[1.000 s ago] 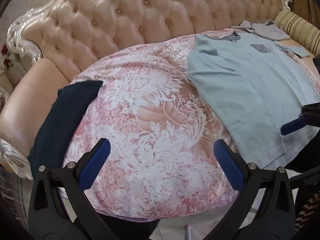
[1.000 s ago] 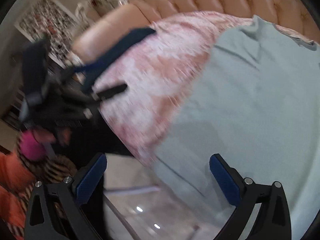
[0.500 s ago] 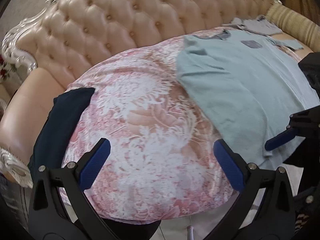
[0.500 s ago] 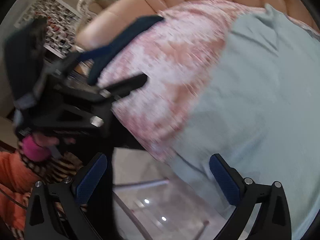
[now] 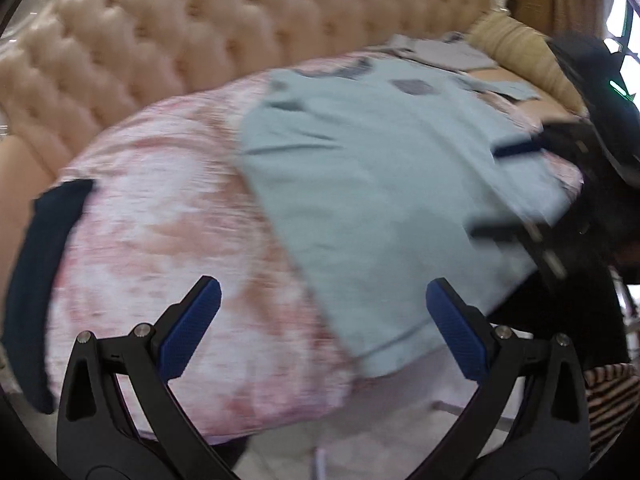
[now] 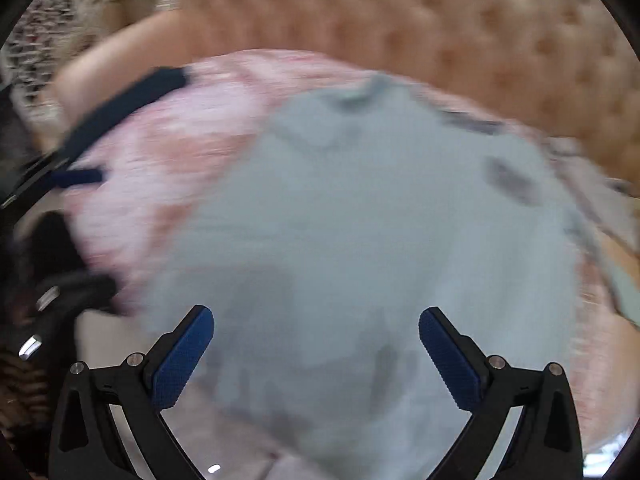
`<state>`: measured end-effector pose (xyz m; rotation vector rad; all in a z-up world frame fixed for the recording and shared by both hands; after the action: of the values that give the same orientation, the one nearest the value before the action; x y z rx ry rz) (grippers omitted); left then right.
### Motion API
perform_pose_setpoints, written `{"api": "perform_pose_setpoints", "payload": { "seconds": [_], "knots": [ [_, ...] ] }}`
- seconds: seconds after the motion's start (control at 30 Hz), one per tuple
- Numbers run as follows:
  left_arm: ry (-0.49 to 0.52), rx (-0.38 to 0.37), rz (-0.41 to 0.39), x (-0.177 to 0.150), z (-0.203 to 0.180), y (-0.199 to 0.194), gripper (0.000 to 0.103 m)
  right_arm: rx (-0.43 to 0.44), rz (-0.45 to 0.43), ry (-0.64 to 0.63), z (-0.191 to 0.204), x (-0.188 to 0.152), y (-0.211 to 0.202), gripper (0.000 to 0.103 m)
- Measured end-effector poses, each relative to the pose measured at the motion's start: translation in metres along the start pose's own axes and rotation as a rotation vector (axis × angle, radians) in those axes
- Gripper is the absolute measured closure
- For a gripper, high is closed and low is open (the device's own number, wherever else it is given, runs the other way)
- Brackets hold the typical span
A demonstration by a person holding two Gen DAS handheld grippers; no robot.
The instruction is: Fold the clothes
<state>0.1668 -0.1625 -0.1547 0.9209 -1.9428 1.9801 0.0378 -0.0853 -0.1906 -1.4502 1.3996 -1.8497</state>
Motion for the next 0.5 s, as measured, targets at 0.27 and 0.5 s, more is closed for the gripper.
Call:
{"api": "perform_pose_setpoints", "payload": {
  "seconds": [0.27, 0.5],
  "knots": [
    [0.024, -0.245, 0.018, -0.004, -0.044, 0.029, 0.001, -0.139, -0.007, 0.111, -0.054, -0.015, 0.017, 0.000],
    [0.050, -0.063, 0.041, -0.003, -0.048, 0.059, 0.036, -0.064, -0.040, 0.192, -0.064, -0.040, 0.029, 0.000]
  ]
}}
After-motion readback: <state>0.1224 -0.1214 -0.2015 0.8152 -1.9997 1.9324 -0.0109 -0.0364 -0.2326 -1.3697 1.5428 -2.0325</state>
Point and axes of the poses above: each gripper's, at about its wrist camera, not at the fingertips, and y roughly the way its jaws point, z to its left, x to its top, the point moved 4 cm from there along y, roughly the way its jaws point, and after that the axes turned 2 degrees about -y, right-handed, at the moved point
